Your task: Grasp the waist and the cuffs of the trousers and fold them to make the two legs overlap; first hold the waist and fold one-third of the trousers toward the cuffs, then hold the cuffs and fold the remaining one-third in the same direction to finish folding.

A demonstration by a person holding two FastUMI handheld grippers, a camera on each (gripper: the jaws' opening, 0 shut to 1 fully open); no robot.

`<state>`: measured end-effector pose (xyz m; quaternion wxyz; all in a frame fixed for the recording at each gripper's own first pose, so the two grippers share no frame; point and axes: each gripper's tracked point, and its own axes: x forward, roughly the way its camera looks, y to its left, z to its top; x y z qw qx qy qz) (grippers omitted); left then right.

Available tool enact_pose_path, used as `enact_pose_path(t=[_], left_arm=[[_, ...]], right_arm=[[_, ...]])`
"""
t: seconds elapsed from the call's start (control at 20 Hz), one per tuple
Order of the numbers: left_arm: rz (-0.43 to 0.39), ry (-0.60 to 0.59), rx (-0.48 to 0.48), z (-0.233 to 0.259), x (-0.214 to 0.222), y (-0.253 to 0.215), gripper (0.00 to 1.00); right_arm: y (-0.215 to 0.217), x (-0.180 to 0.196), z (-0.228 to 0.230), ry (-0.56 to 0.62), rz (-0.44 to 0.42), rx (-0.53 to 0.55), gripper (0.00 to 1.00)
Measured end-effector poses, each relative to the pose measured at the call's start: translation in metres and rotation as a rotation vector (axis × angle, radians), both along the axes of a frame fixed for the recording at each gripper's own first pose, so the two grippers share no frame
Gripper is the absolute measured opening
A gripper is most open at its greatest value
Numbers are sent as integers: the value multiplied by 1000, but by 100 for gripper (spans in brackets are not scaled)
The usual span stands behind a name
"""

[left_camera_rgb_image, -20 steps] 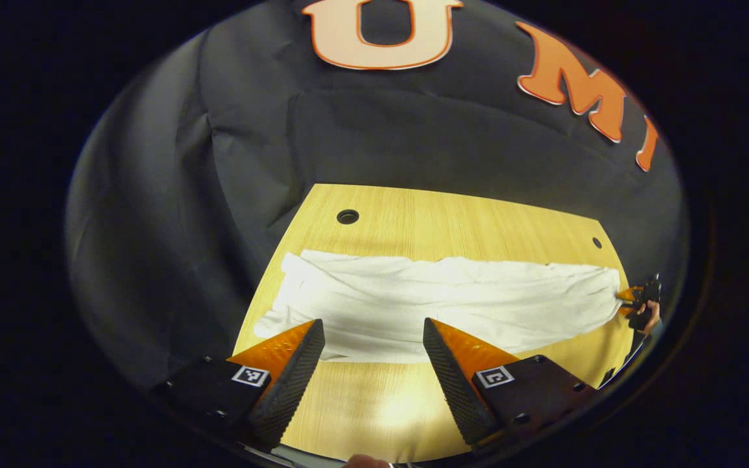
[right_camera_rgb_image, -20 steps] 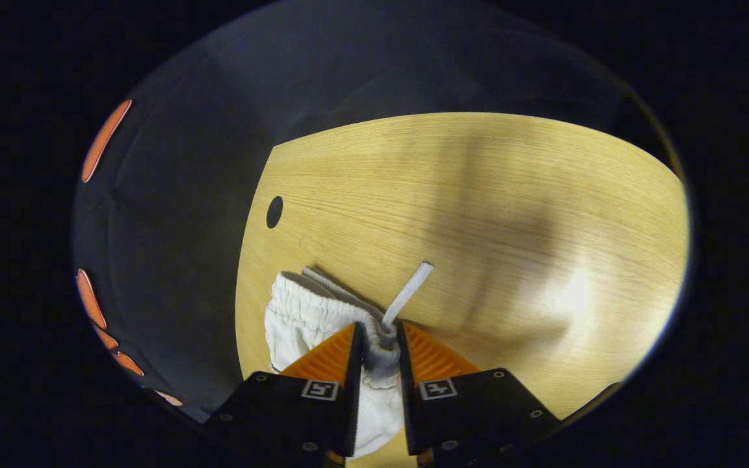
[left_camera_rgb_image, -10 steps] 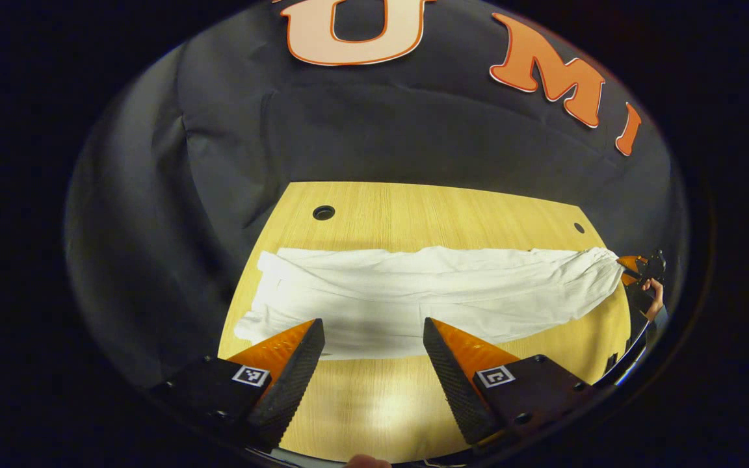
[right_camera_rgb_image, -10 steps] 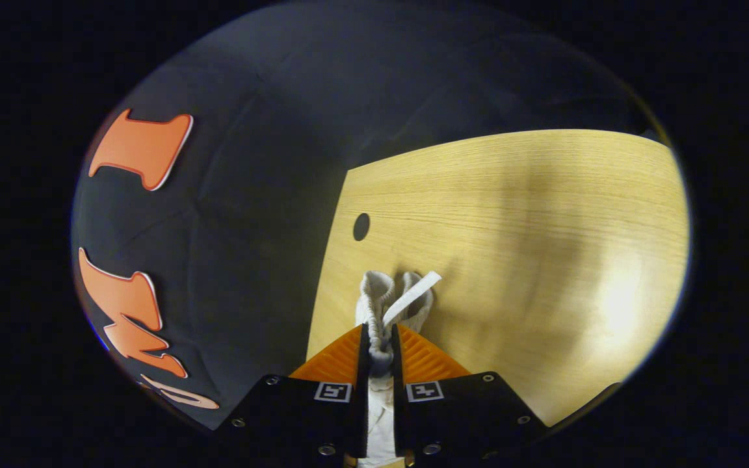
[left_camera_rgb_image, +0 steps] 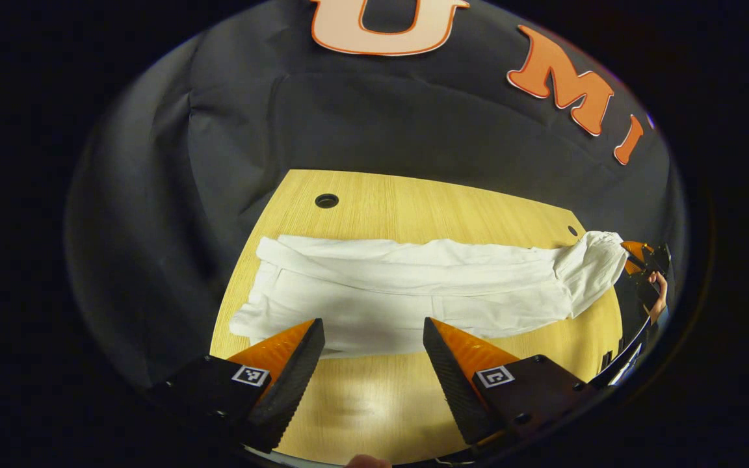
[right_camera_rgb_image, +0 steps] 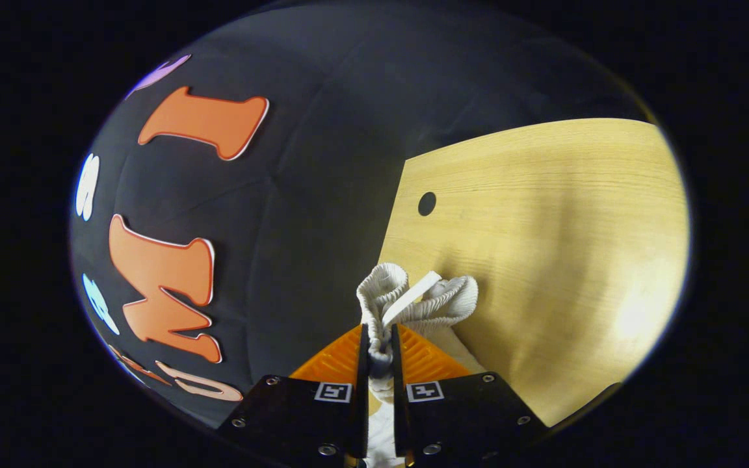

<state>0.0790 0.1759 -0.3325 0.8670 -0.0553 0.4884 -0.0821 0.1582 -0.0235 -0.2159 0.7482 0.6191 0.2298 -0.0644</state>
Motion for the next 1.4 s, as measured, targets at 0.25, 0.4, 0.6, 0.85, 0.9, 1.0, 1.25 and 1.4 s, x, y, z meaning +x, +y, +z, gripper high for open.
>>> enact_pose_path(t=[0.25,0.4,0.6,0.85,0.9,1.0,1.25,1.4], left_arm=[[51,23,-19,-21,0,33,100],[87,35,-34,-32,-2,56,100],[131,49,-59,-47,-3,87,98],[200,97,-122,-69,-4,118,100],[217,109,-142,-77,-6,122,100],[252,141,-184,-89,-11,127,97],[343,206,-313,-114,-23,134,99],[410,229,-410,-118,-26,131,99]], right_arm=[[53,-7,26,-35,47,3,17],[88,-8,35,-50,88,6,16],[133,-9,38,-46,139,4,16],[184,-19,28,-4,211,-32,19],[191,-22,27,-8,221,-54,22],[206,-23,20,2,258,-74,32],[223,-29,24,2,289,-81,56],[212,-31,24,9,276,-97,62]])
